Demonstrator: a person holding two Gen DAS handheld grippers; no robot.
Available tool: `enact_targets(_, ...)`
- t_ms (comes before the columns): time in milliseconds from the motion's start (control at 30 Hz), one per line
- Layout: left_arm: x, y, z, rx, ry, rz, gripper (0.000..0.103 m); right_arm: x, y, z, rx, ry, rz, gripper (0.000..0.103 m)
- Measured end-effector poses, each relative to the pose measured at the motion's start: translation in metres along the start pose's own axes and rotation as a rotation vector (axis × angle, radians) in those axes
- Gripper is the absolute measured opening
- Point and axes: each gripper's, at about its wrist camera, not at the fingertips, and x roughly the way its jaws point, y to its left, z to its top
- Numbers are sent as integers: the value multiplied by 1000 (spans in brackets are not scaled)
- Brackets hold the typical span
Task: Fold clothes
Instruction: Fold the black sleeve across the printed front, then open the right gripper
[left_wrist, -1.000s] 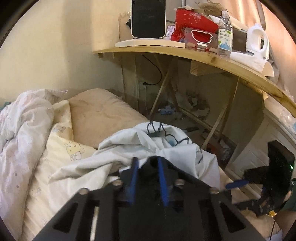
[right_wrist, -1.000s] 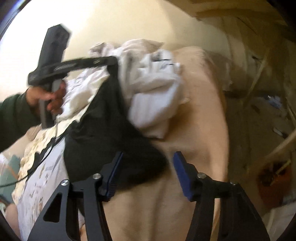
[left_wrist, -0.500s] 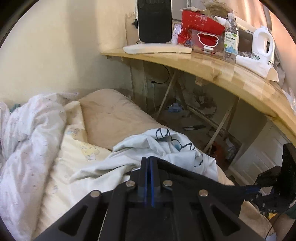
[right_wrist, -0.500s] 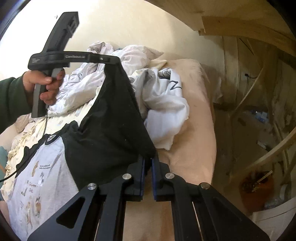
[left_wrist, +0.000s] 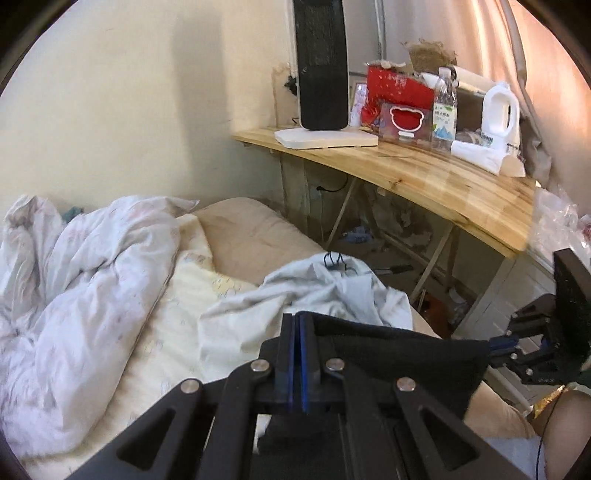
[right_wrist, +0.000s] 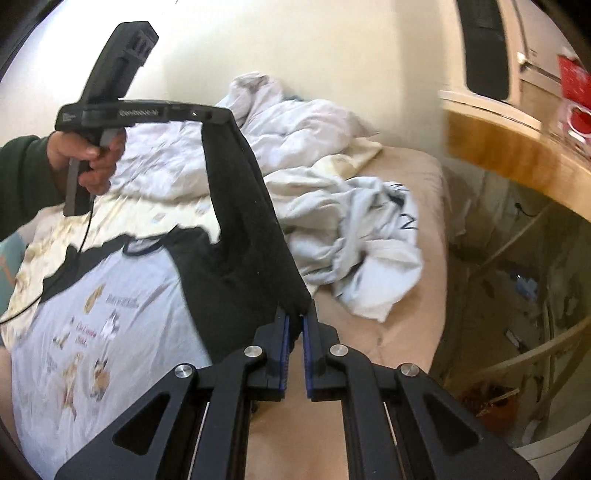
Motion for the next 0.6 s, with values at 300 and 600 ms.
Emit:
enact_targets(300, -93, -17, -128, -66, 31, -7, 2, -1, 85, -45, -161, 145, 153, 6)
enact_targets(600, -80, -6, -260, -279, 131, 87, 2, 30, 157, -99, -276, 287, 196, 6)
